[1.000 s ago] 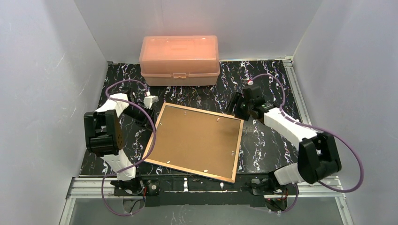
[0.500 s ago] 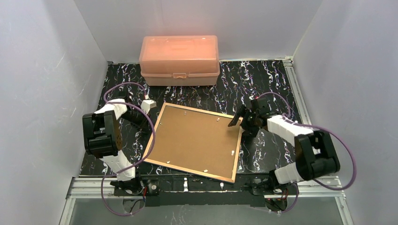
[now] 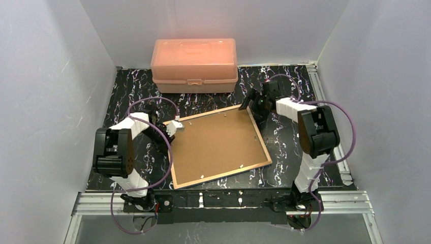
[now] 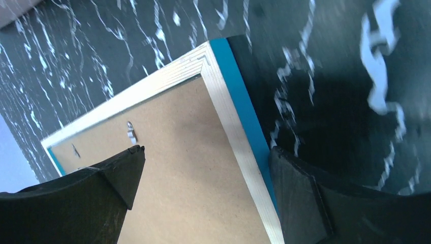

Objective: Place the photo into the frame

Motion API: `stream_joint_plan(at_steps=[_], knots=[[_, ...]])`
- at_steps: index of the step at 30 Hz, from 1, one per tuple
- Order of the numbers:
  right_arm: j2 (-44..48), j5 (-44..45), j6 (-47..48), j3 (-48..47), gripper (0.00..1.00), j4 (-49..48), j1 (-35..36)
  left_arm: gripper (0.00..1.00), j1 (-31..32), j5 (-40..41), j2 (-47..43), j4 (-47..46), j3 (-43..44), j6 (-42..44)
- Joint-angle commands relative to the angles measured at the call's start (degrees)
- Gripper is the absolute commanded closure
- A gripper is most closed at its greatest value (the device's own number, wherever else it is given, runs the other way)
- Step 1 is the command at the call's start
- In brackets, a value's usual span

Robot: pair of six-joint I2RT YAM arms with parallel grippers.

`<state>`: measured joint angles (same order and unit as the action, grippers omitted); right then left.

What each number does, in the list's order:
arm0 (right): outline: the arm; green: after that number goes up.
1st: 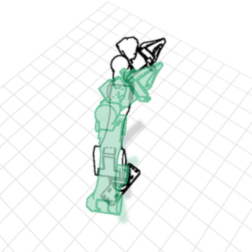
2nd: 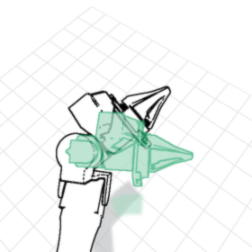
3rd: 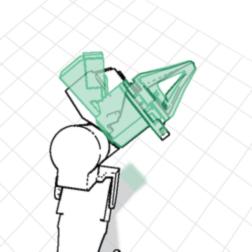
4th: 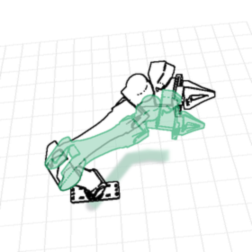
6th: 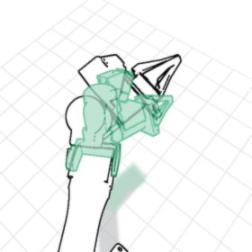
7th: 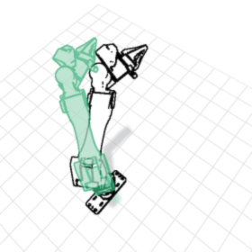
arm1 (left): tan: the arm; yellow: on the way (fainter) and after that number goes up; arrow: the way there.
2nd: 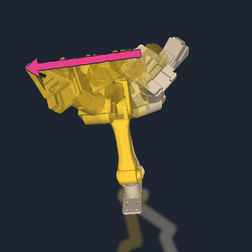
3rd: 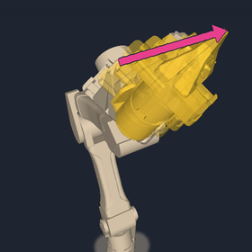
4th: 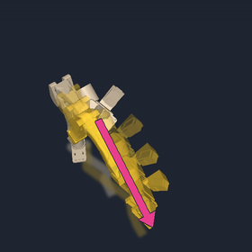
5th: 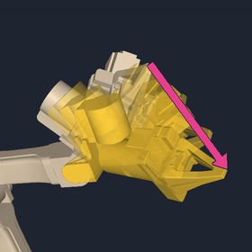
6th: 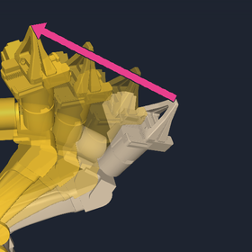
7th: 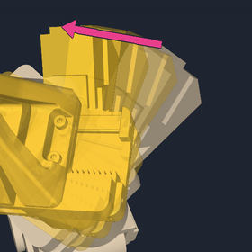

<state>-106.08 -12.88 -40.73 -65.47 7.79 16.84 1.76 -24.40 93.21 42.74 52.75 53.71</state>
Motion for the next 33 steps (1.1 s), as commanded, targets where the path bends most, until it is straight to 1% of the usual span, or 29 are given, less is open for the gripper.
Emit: stream_joint_plan(at_steps=[1,3,4,7,10,12,14,15,16,17,19,20,21,23,25,27,30,33], knots=[[-4.3,-8.9,0.2,-7.8,0.02,-1.0,3.9,0.89,5.8,-6.6,1.4,4.3,-2.6,3.9],[-5.1,-7.7,1.3,-9.4,0.02,-0.6,3.8,0.87,6.5,-7.2,1.6,6.0,-1.9,5.0],[-5.0,-5.9,2.9,-10.7,0.02,1.2,3.8,0.86,6.6,-7.7,1.7,7.1,-1.3,5.6],[-2.8,2.3,9.1,-15.2,0.01,7.6,3.7,0.82,6.2,-8.1,1.3,12.8,1.6,7.8],[1.6,6.0,11.7,-14.0,0.02,8.6,4.0,0.78,1.9,-9.7,0.1,19.0,6.6,10.0],[3.3,6.2,12.1,-12.4,0.05,9.0,4.5,0.76,-3.2,-12.6,1.3,21.9,11.6,10.4],[5.7,5.7,11.3,-9.3,0.11,7.4,5.7,0.74,-7.4,-15.3,4.4,22.8,18.7,7.2],[6.7,5.2,10.5,-7.7,0.17,6.3,6.5,0.74,-8.7,-16.3,6.6,22.4,23.1,4.9],[7.5,4.5,9.5,-6.3,0.20,5.0,7.6,0.74,-9.2,-16.9,8.4,21.4,25.6,2.2],[8.1,3.9,8.5,-5.0,0.25,3.7,9.0,0.74,-9.4,-16.8,10.2,18.3,27.2,-0.9],[8.1,3.3,6.8,-3.9,0.38,1.5,12.7,0.75,-9.3,-17.5,13.5,13.2,28.9,-5.7],[7.1,3.1,6.0,-4.3,0.48,0.8,15.0,0.75,-9.3,-17.9,15.2,10.6,29.7,-8.5],[6.2,2.9,5.4,-4.9,0.55,0.0,17.7,0.74,-9.1,-18.3,17.1,9.7,31.2,-9.8],[3.9,2.8,4.3,-6.0,0.67,-1.9,20.7,0.74,-8.7,-18.4,20.0,7.2,33.7,-13.7],[1.2,2.8,3.4,-7.5,0.71,-4.0,22.8,0.74,-8.4,-18.6,21.4,4.4,34.1,-16.0],[-1.8,2.2,2.3,-9.3,0.74,-5.9,24.1,0.74,-7.5,-17.6,21.6,1.8,33.1,-16.6],[-6.3,0.5,0.2,-12.1,0.75,-9.5,25.9,0.74,-6.1,-16.3,22.3,0.3,31.8,-16.7],[-10.4,0.5,-0.6,-15.3,0.75,-10.5,27.8,0.74,-5.4,-15.0,23.0,-0.4,31.5,-17.3]])
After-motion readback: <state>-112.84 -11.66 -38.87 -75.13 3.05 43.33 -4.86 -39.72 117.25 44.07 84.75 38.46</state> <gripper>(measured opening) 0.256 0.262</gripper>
